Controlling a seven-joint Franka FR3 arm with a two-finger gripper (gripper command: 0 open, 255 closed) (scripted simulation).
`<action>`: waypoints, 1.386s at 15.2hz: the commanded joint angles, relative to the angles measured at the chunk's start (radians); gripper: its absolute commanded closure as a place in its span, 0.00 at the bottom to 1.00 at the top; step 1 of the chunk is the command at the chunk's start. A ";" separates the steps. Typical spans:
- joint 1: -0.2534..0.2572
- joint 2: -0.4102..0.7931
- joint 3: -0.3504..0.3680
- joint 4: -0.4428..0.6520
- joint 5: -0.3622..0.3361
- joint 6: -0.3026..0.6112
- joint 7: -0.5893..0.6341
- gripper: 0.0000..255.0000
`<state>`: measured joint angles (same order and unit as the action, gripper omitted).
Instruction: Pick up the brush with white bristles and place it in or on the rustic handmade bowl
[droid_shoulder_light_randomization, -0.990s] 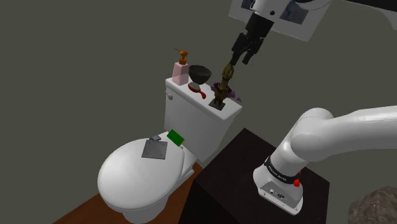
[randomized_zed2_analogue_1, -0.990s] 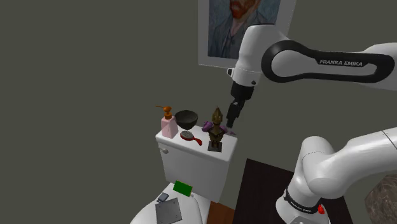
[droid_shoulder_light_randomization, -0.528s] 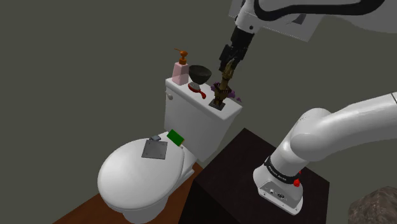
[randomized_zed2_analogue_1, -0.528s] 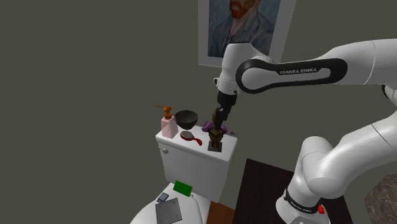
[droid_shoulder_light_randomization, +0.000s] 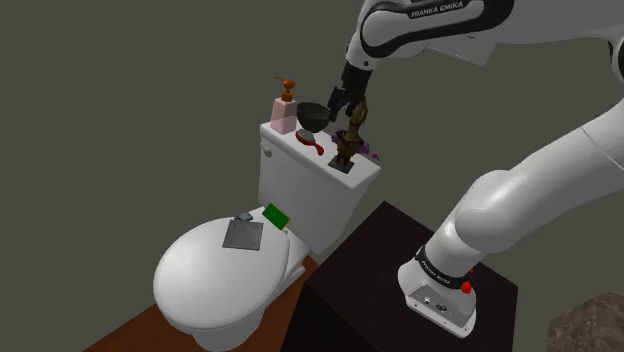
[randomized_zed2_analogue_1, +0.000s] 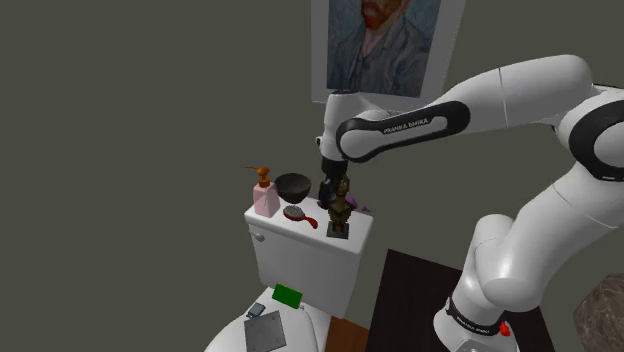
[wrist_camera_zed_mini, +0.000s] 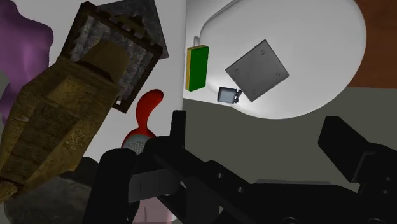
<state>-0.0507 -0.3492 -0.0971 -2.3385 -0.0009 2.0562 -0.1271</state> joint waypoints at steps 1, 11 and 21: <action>-0.005 0.078 -0.015 0.023 -0.007 0.049 -0.029 0.00; -0.031 0.459 -0.056 0.234 -0.010 0.194 -0.141 0.00; -0.067 0.757 -0.061 0.459 0.001 0.251 -0.209 0.00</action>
<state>-0.1157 0.3958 -0.1584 -1.8811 -0.0007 2.2967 -0.3340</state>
